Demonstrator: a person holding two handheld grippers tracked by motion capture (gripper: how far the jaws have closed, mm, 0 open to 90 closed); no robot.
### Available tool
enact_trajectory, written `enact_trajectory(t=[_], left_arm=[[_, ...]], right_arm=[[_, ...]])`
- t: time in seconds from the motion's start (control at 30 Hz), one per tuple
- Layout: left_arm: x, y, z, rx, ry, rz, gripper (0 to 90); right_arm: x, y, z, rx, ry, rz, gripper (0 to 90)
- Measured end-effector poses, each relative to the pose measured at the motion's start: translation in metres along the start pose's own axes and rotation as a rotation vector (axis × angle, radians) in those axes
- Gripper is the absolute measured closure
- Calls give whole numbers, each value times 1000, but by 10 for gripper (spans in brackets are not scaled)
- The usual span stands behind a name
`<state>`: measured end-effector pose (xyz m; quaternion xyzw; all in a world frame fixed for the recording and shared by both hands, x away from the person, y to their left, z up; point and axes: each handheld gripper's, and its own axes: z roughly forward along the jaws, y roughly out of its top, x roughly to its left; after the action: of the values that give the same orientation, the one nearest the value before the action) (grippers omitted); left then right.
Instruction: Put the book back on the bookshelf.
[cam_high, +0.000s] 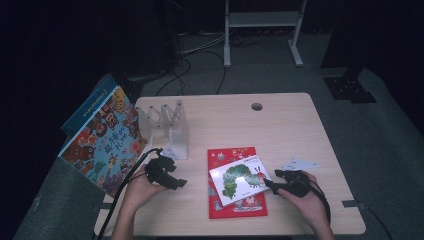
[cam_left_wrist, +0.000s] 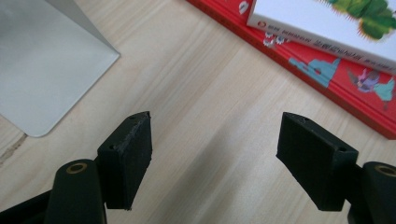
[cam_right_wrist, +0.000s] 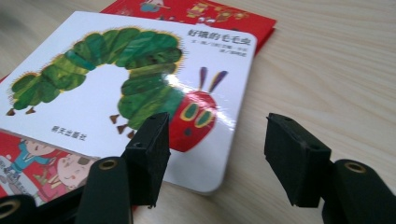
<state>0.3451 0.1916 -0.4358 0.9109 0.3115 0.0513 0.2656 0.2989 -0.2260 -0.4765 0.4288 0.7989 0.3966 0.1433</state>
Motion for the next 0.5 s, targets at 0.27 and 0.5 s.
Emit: enact_trajectory(t=[0.27, 0.5], left_arm=[[-5, 2, 8, 24, -5, 27, 247], [-10, 4, 11, 14, -36, 36, 237]], right_arm=[[7, -1, 11, 12, 48, 5, 380], [12, 3, 18, 10, 54, -1, 379]])
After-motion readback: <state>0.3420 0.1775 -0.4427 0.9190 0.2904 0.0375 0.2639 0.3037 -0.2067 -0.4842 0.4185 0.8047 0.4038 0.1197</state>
